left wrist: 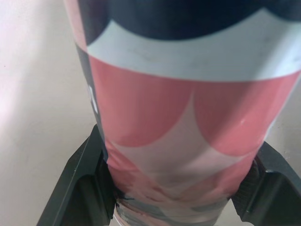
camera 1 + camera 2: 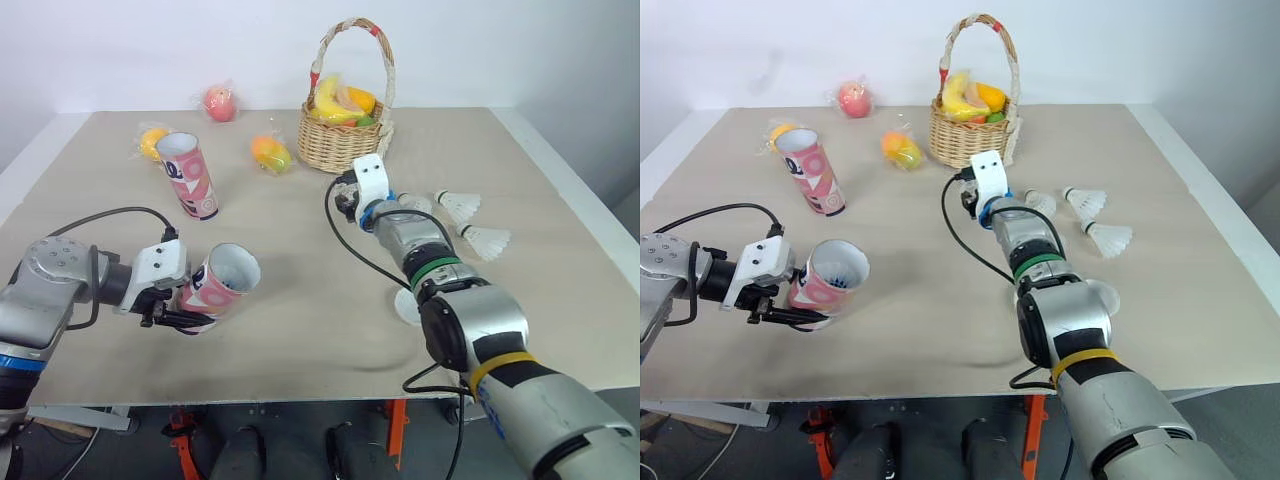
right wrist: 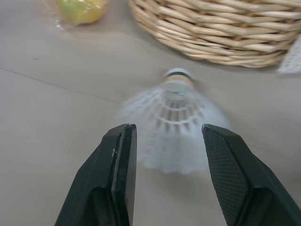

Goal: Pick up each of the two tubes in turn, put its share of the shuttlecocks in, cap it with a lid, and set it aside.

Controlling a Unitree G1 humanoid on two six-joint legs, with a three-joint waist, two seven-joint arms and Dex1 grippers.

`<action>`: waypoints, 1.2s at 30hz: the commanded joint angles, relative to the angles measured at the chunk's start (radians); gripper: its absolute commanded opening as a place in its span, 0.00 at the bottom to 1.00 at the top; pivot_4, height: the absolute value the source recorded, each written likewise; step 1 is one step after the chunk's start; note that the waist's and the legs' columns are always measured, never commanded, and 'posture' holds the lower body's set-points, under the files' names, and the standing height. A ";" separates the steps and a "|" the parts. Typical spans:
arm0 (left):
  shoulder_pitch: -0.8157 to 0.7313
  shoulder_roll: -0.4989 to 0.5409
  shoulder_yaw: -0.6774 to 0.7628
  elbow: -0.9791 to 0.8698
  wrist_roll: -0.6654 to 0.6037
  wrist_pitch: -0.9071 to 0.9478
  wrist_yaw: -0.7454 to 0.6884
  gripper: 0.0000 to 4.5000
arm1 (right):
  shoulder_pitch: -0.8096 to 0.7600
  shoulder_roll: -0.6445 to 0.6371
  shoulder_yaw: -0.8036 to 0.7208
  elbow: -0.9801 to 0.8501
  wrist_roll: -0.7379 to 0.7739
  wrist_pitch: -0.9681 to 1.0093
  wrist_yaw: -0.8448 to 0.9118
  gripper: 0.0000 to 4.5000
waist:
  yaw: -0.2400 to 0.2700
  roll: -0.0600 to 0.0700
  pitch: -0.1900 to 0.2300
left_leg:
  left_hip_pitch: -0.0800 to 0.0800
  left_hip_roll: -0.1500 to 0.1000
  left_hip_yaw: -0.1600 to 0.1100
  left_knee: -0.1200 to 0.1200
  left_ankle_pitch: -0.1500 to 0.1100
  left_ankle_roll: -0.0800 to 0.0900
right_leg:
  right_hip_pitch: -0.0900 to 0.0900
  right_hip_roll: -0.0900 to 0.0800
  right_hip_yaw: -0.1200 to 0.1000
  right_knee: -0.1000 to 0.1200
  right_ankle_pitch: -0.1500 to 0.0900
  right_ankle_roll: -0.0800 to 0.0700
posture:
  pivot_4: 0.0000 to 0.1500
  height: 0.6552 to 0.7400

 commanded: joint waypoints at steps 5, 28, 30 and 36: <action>0.015 0.002 -0.044 -0.011 -0.016 0.009 -0.019 0.60 | -0.009 -0.038 -0.004 -0.037 0.000 -0.009 0.105 0.55 | -0.001 0.000 0.000 | 0.000 0.000 0.000 0.000 0.000 0.000 | 0.000 0.000 0.000 0.000 0.000 0.000 | 1.00 1.00; 0.003 -0.003 -0.055 -0.012 -0.017 0.006 -0.019 0.60 | -0.059 0.064 -0.014 -0.031 -0.001 -0.019 -0.006 0.55 | 0.001 0.000 0.000 | 0.000 -0.001 0.000 0.000 0.000 0.000 | 0.000 -0.001 0.000 0.000 0.000 0.000 | 1.00 1.00; 0.003 -0.004 -0.055 -0.011 -0.018 0.007 -0.019 0.60 | -0.067 0.075 -0.028 -0.024 0.012 -0.014 -0.025 0.55 | 0.001 0.000 0.000 | 0.000 -0.001 0.000 0.000 0.000 0.000 | 0.000 -0.001 0.000 0.000 0.000 0.000 | 1.00 1.00; 0.008 -0.003 -0.051 -0.015 -0.020 0.010 -0.015 0.60 | -0.085 0.088 -0.062 -0.011 0.029 -0.012 -0.058 0.55 | 0.001 0.000 0.000 | 0.000 -0.001 0.000 0.000 0.000 0.000 | 0.000 -0.001 0.000 0.000 0.000 0.000 | 1.00 1.00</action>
